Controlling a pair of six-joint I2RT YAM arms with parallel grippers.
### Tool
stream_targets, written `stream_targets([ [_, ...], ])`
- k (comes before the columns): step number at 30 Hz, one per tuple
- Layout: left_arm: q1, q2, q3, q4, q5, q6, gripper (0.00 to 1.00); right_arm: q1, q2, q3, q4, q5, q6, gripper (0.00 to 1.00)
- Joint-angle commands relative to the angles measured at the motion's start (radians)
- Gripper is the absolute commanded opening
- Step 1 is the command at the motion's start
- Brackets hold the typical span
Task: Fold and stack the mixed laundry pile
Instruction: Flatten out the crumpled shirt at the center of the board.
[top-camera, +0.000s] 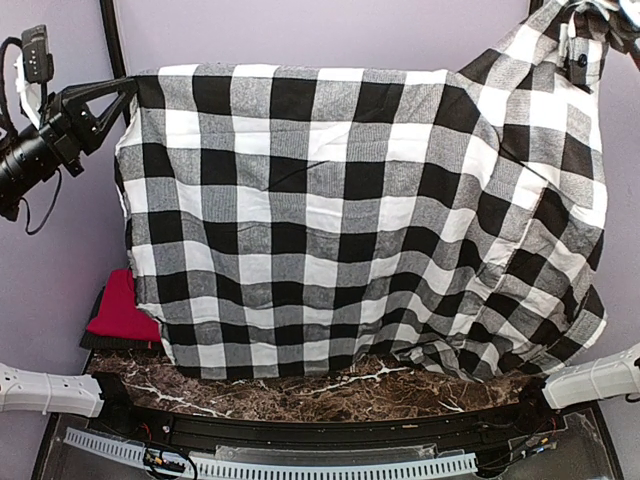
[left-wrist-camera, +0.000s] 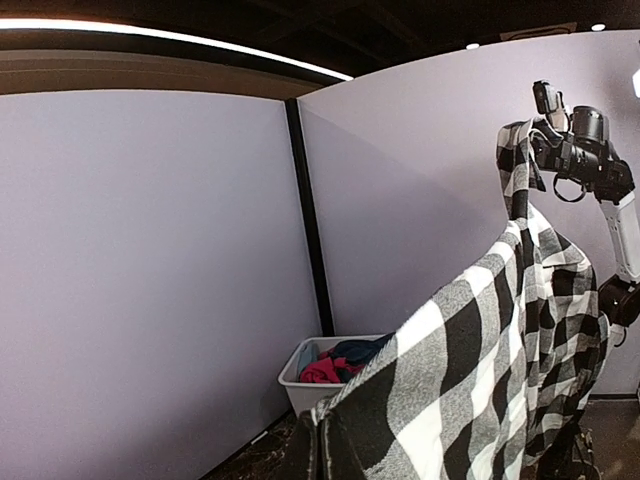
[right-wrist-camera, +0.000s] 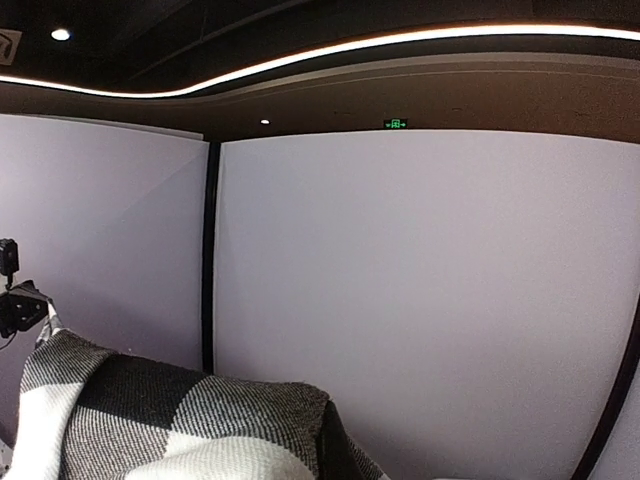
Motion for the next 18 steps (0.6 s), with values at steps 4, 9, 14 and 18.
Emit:
stream_targets([
  [4,0.009,0.039,-0.098,0.006,-0.361,-0.017,0.0,0.0,0.088,-0.281,0.165,0.306,-0.112,0.0],
  [9,0.174,0.14,-0.256,0.057,-0.392,-0.128,0.0,-0.023,0.216,-0.462,0.312,0.357,-0.189,0.0],
  [14,0.388,0.363,-0.355,0.177,-0.287,-0.22,0.0,-0.092,0.522,-0.444,0.42,0.329,-0.215,0.0],
  [18,0.429,0.606,-0.298,0.265,-0.292,-0.23,0.0,-0.11,0.892,-0.131,0.382,0.346,-0.23,0.0],
])
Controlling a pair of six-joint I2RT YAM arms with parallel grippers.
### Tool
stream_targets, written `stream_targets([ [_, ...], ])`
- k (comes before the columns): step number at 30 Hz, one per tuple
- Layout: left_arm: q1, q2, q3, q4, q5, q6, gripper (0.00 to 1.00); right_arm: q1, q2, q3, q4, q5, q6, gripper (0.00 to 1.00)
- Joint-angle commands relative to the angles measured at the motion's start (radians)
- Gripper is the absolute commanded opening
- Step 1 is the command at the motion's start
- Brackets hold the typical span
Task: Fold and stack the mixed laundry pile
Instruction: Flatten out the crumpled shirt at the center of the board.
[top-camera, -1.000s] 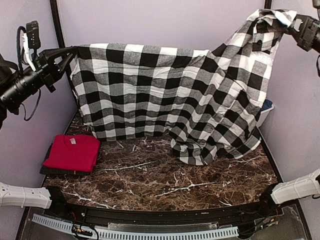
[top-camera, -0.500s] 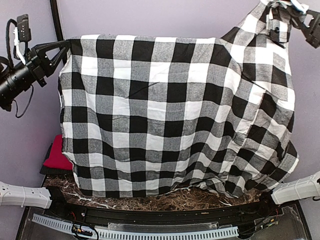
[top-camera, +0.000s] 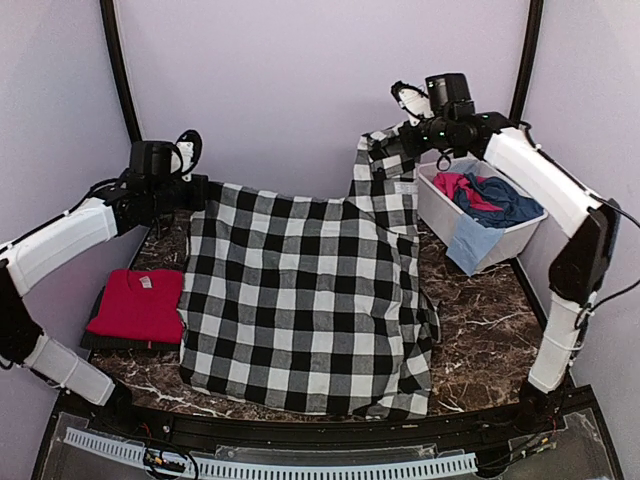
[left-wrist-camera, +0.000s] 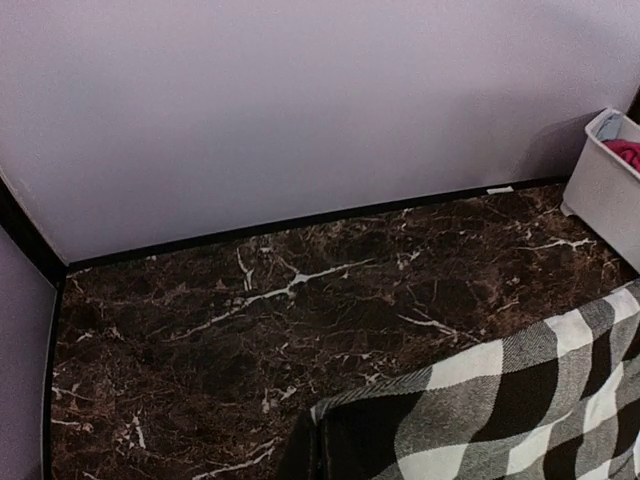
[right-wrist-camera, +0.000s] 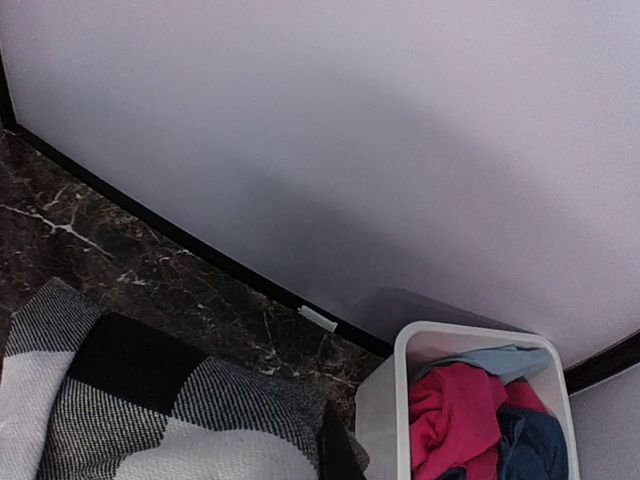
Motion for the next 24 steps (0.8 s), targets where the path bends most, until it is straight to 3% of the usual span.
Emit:
stream_targets([
  [1,0.043,0.197,0.063,0.137,0.011,-0.055,0.0,-0.022,0.342,0.394,0.037,0.049,-0.036,0.0],
  [2,0.056,0.296,0.128,0.128,-0.003,-0.051,0.0,-0.025,0.445,0.54,-0.007,0.06,-0.037,0.06],
  [3,0.062,0.343,0.169,0.116,-0.019,-0.046,0.0,-0.033,0.522,0.636,-0.021,0.066,-0.022,0.25],
  [4,0.072,0.435,0.252,0.077,-0.064,-0.04,0.02,-0.039,0.561,0.675,-0.002,0.079,-0.005,0.56],
  [5,0.077,0.477,0.301,0.018,-0.087,-0.037,0.06,-0.041,0.587,0.686,0.011,0.083,-0.004,0.75],
  [6,0.089,0.557,0.402,-0.018,-0.122,-0.038,0.21,-0.039,0.599,0.686,0.019,0.087,-0.006,0.92],
  [7,0.094,0.588,0.449,-0.102,-0.139,-0.041,0.27,-0.036,0.601,0.674,0.025,0.101,-0.003,0.98],
  [10,0.104,0.639,0.552,-0.169,-0.176,-0.057,0.53,-0.026,0.534,0.565,0.044,0.129,-0.003,0.99],
  [14,0.105,0.555,0.478,-0.136,-0.17,-0.083,0.64,-0.025,0.407,0.422,0.058,0.095,0.027,0.99],
  [19,0.105,0.432,0.373,-0.132,-0.178,-0.079,0.81,-0.022,0.283,0.318,-0.08,-0.035,0.115,0.99],
  [20,0.105,0.419,0.362,-0.14,-0.189,-0.085,0.93,-0.02,0.248,0.267,-0.099,-0.058,0.143,0.99],
  [21,0.105,0.393,0.338,-0.155,-0.222,-0.087,0.97,-0.018,0.202,0.2,-0.104,-0.083,0.176,0.98],
  [24,0.109,0.349,0.292,-0.176,-0.296,-0.096,0.99,-0.013,0.042,-0.071,-0.047,-0.193,0.245,0.98],
])
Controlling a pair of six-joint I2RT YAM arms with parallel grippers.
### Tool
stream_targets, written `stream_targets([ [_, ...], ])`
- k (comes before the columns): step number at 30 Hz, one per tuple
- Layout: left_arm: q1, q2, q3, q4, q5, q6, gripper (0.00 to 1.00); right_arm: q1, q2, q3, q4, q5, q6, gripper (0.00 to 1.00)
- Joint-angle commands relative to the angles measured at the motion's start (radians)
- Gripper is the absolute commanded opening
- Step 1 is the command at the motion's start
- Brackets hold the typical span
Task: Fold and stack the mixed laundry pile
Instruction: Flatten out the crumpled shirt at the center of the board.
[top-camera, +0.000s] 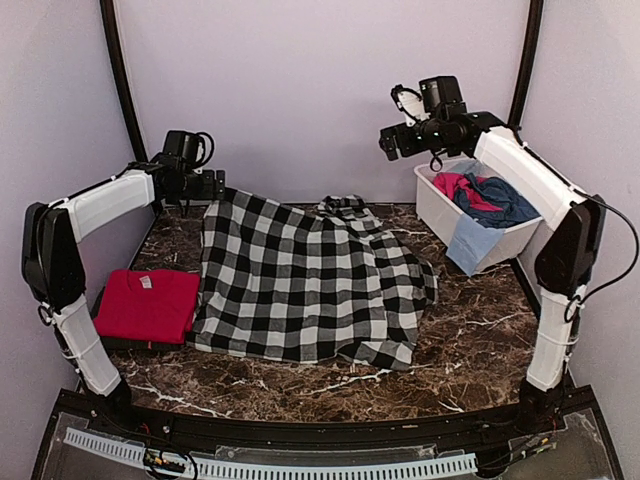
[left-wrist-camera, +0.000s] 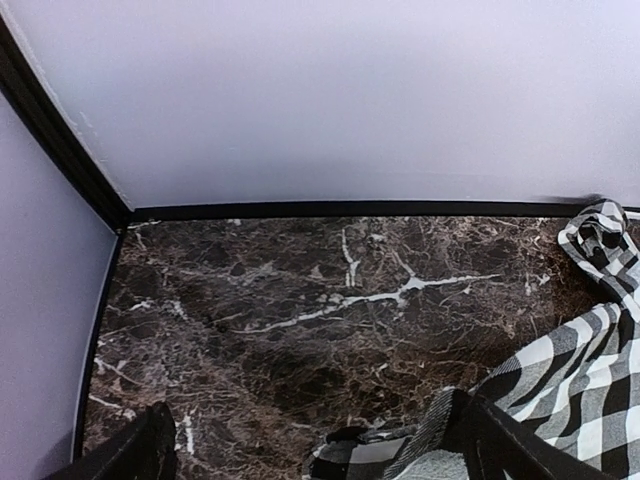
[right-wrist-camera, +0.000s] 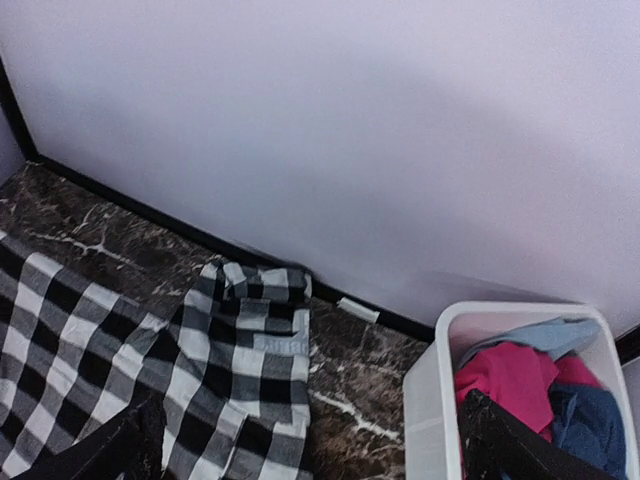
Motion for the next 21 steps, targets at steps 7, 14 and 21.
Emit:
stream_targets([
  [7,0.061,-0.11,-0.059,-0.108,-0.191,-0.059,0.99,0.016,-0.387,-0.704,0.077,-0.33,0.215,0.93],
  [14,0.107,0.068,0.122,-0.134,0.07,-0.011,0.99,0.02,-0.242,-0.716,0.155,-0.408,0.245,0.82],
  [21,0.116,0.16,0.174,-0.156,0.074,0.028,0.99,0.042,0.079,-0.441,0.153,-0.363,0.26,0.47],
])
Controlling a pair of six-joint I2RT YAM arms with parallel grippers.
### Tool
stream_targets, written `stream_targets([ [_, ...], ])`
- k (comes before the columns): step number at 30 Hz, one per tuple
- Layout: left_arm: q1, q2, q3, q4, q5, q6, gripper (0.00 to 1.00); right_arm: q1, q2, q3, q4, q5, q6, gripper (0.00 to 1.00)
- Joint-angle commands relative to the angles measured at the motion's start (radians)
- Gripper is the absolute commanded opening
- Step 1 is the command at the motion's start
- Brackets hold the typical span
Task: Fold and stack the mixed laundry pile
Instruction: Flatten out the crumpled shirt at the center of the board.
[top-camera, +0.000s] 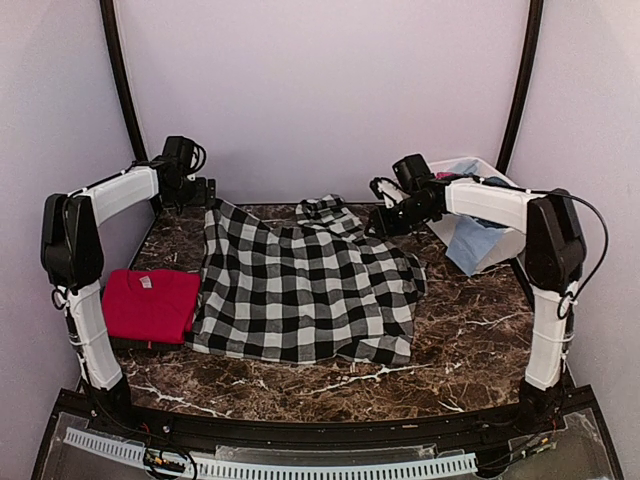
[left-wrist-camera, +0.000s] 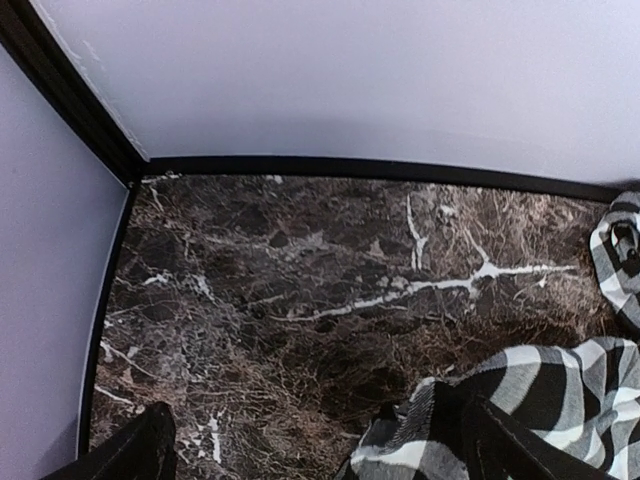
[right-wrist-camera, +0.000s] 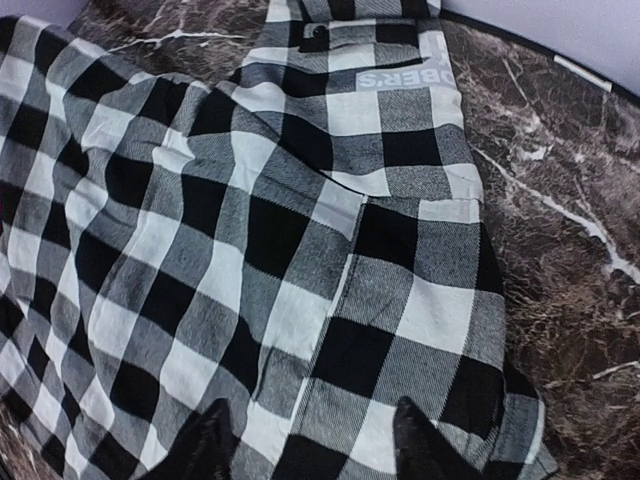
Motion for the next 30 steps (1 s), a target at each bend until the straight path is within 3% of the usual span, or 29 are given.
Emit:
stream_targets([
  [1,0.008,0.028,0.039,-0.046,0.045,0.04,0.99,0.027,0.187,0.204,0.025,0.035,0.012,0.42],
  [5,0.026,0.051,0.038,-0.051,0.039,0.049,0.99,0.039,0.346,0.367,-0.032,0.075,0.007,0.34],
  [10,0.109,0.065,0.036,-0.049,0.163,0.009,0.99,0.033,0.467,0.471,-0.091,0.17,0.006,0.27],
  [15,0.162,0.059,0.042,-0.039,0.255,-0.01,0.99,0.003,0.537,0.511,-0.157,0.249,0.02,0.2],
  [20,0.211,0.056,0.069,-0.069,0.256,-0.015,0.99,-0.049,0.538,0.472,-0.191,0.302,0.031,0.2],
  [22,0.243,0.054,0.067,-0.076,0.32,-0.046,0.99,-0.068,0.53,0.445,-0.196,0.305,0.032,0.2],
  [24,0.261,0.04,0.049,-0.077,0.35,-0.069,0.99,-0.086,0.521,0.43,-0.202,0.308,0.04,0.2],
  [30,0.223,-0.151,-0.202,0.094,0.477,-0.071,0.99,-0.149,0.494,0.426,-0.195,0.281,0.057,0.22],
])
